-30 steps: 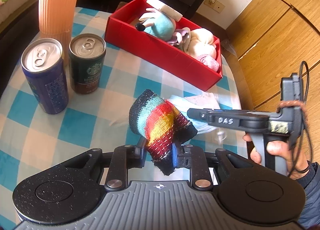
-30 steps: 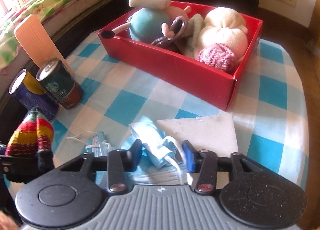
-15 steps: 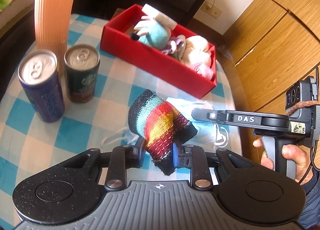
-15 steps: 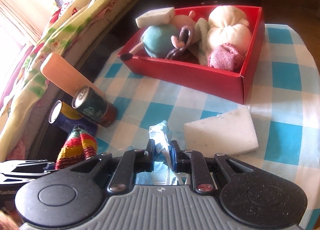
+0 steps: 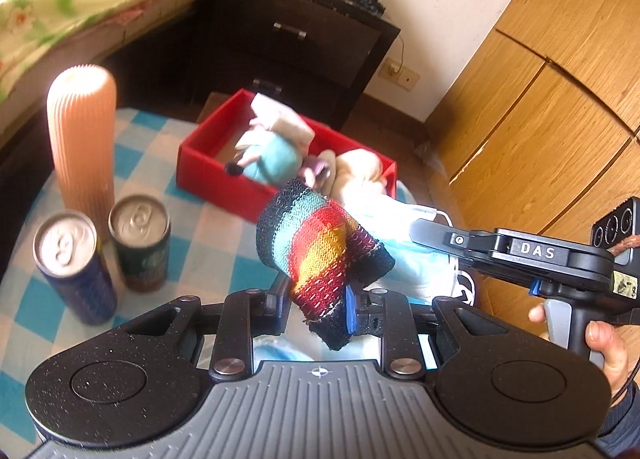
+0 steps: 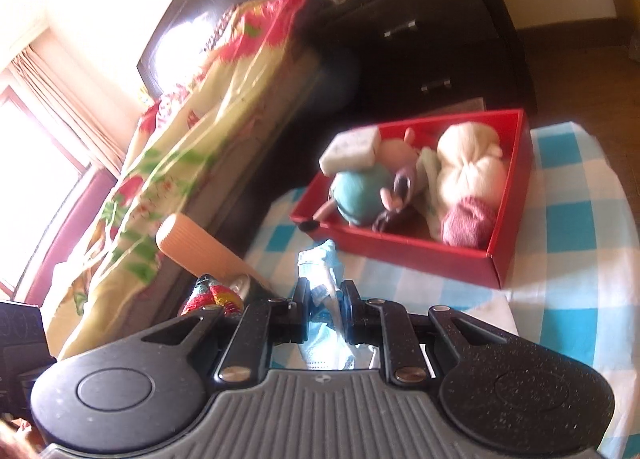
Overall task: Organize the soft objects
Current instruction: 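Lift the mitten and the face mask and carry both toward the red box, then lower the mitten and face mask into the red box and open both grippers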
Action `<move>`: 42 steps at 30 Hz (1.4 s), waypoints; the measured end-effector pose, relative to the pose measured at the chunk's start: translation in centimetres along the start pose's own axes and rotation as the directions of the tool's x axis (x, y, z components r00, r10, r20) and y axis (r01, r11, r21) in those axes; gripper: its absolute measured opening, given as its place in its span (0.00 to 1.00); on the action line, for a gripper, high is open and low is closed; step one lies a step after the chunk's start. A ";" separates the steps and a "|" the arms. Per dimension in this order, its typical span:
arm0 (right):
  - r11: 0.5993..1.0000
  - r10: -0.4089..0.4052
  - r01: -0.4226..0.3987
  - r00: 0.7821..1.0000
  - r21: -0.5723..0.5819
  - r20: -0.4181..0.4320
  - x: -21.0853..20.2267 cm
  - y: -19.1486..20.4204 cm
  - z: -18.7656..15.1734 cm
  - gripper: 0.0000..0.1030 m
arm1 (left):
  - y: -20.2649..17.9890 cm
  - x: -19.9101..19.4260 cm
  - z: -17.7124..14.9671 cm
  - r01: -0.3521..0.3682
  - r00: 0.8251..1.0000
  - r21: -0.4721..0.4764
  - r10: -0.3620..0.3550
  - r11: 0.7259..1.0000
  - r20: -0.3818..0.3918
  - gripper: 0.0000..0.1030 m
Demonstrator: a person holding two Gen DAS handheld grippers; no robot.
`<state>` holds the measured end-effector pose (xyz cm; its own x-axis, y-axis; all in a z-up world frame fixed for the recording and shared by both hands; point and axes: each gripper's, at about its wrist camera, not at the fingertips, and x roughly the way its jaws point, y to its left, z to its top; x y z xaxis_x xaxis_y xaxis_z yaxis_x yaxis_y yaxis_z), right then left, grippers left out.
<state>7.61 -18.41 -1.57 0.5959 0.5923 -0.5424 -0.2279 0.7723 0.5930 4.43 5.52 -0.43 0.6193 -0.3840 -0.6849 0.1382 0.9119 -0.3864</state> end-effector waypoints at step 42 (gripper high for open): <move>0.969 -0.225 0.245 0.929 -0.034 0.294 5.0 -3.3 9.2 0.00 | -3.8 13.1 9.1 -0.116 0.988 0.065 0.108 0.991 0.114 0.32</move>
<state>18.45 -20.13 -0.74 0.8314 0.3087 -0.4621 -0.1005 0.9013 0.4213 19.08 -1.69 -2.27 0.7149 -0.2643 -0.6474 0.1156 0.9577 -0.2634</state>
